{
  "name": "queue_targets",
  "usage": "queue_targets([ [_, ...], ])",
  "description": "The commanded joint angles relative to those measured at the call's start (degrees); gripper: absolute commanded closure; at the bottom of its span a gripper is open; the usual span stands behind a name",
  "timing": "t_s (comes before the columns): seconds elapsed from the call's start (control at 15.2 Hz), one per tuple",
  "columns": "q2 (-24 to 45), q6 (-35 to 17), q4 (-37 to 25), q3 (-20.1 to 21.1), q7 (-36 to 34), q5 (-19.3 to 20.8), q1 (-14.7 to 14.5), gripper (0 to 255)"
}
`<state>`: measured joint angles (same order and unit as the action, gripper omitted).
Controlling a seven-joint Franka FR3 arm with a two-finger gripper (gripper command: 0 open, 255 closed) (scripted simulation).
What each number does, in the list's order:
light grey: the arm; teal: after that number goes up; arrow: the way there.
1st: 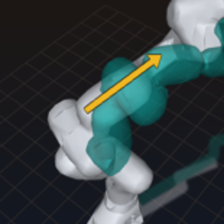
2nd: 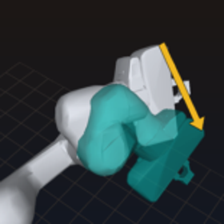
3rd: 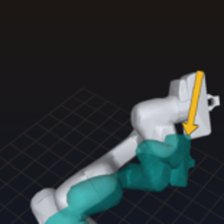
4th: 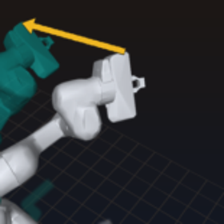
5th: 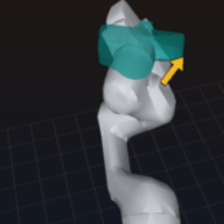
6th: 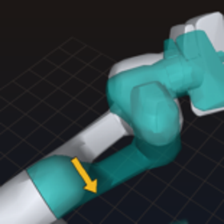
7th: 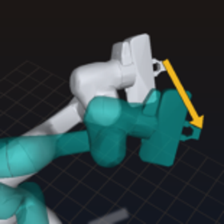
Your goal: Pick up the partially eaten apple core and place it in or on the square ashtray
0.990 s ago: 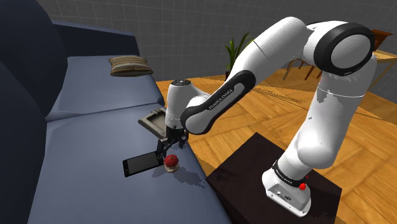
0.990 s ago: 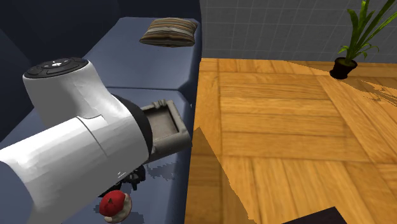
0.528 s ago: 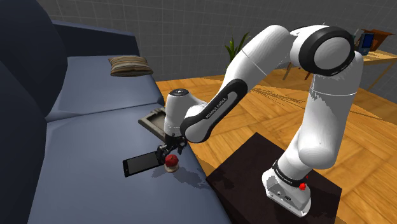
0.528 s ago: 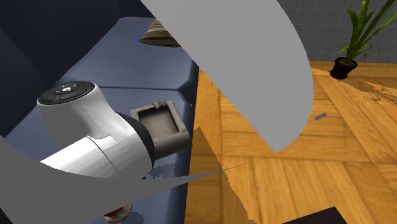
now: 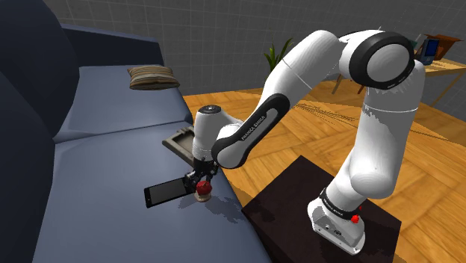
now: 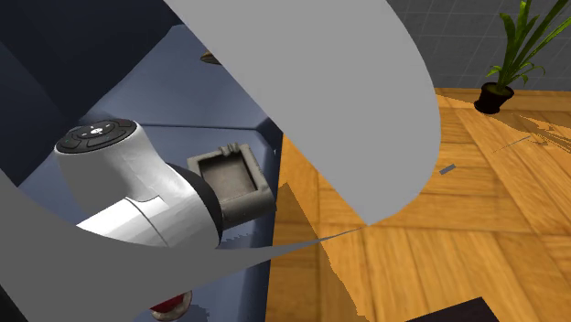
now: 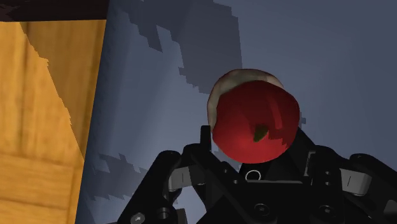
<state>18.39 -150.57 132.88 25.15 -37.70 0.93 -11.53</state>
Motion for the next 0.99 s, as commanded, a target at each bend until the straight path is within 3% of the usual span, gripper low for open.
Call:
queue_targets([
  [0.0, 0.0, 0.0, 0.0, 0.0, 0.0, 0.0, 0.0, 255],
  [0.53, 0.0, 0.0, 0.0, 0.0, 0.0, 0.0, 0.0, 255],
  [0.92, -4.4, 4.2, -0.1, 1.6, 1.5, -2.7, 1.3, 255],
])
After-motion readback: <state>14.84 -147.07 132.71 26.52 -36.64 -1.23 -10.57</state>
